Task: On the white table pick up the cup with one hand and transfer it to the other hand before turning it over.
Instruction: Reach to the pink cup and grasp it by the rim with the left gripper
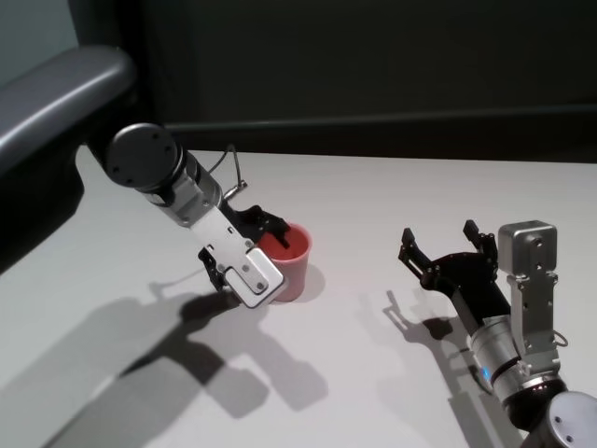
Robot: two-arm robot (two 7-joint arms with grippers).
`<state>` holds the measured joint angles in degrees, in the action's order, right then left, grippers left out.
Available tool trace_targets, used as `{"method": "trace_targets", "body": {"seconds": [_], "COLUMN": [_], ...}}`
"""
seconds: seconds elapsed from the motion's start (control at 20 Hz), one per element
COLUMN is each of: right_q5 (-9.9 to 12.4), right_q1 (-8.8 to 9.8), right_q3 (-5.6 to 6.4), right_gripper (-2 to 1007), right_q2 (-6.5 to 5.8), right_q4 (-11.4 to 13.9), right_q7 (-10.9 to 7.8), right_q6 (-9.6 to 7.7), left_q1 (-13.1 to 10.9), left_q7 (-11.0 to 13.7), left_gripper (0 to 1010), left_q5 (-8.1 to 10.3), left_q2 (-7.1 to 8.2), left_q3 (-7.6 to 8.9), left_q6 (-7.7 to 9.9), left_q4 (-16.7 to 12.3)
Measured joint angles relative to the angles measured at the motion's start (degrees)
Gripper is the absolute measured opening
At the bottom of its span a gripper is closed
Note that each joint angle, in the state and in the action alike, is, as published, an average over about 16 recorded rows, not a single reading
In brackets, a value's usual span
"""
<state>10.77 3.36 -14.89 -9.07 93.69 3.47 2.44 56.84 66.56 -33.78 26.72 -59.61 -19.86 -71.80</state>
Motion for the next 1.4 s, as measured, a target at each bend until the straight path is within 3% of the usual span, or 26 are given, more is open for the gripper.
{"method": "trace_targets", "body": {"seconds": [0.65, 1.4], "right_q5": [0.0, 0.0], "right_q1": [0.00, 0.00], "right_q3": [0.00, 0.00], "right_gripper": [1000, 1000], "right_q2": [0.00, 0.00], "right_q4": [0.0, 0.0], "right_q7": [0.00, 0.00], "right_q6": [0.00, 0.00], "left_q1": [0.9, 1.3], "left_q7": [-0.7, -1.6], "left_gripper": [1001, 1001], "left_q5": [1.52, 1.54], "left_q2": [-1.20, -1.27], "left_q3": [-1.56, -2.84], "left_q6": [0.01, 1.12], "left_q4": [2.9, 3.2]}}
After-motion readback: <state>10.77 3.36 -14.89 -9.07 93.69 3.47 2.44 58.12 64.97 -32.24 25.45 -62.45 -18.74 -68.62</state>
